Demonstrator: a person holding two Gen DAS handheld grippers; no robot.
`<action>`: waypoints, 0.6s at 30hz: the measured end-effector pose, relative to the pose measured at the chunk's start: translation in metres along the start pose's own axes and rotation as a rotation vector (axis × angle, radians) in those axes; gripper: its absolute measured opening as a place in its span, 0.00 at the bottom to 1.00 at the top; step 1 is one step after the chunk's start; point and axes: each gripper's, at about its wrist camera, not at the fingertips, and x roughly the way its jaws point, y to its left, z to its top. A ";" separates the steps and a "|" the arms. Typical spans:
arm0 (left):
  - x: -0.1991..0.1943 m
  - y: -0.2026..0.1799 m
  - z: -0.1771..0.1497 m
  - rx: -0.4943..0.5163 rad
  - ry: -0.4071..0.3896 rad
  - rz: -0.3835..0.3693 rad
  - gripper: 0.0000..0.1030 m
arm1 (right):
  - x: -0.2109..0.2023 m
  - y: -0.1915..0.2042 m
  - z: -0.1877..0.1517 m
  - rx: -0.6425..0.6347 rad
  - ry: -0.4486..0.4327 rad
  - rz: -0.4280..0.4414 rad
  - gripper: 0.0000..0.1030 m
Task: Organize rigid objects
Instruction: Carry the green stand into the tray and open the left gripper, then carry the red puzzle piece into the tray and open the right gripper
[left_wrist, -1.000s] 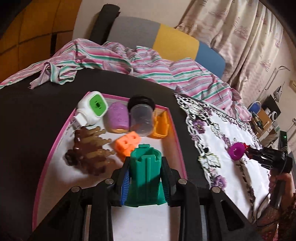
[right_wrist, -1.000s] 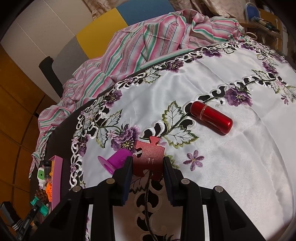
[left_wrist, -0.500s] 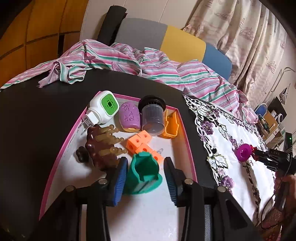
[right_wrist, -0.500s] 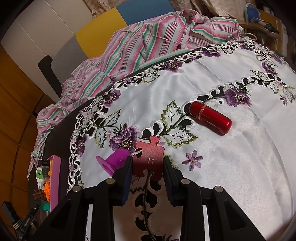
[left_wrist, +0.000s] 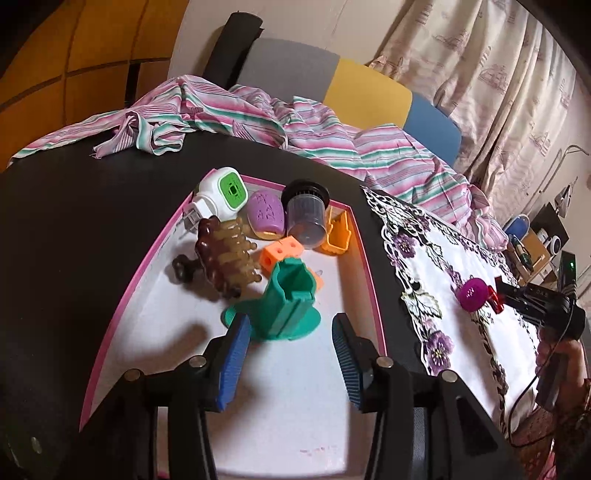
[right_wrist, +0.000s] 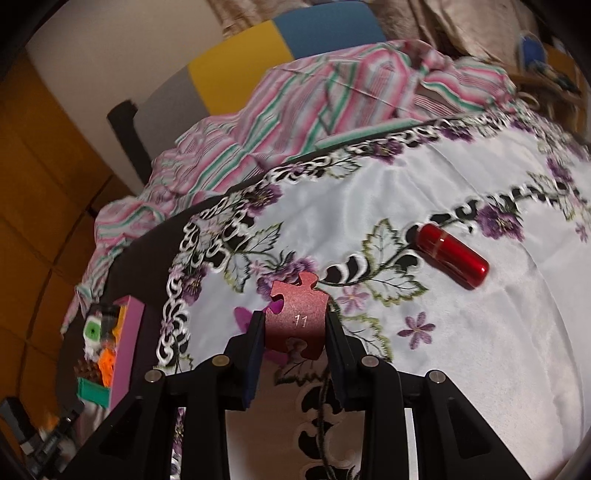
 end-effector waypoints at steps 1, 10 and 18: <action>-0.001 0.000 -0.001 0.003 0.000 -0.002 0.45 | 0.000 0.003 -0.002 0.003 0.001 0.012 0.31; -0.008 -0.001 -0.010 0.018 0.012 -0.044 0.45 | 0.006 0.067 -0.029 -0.084 0.058 0.135 0.31; -0.014 -0.003 -0.013 0.040 0.004 -0.042 0.45 | 0.027 0.168 -0.056 -0.251 0.138 0.261 0.31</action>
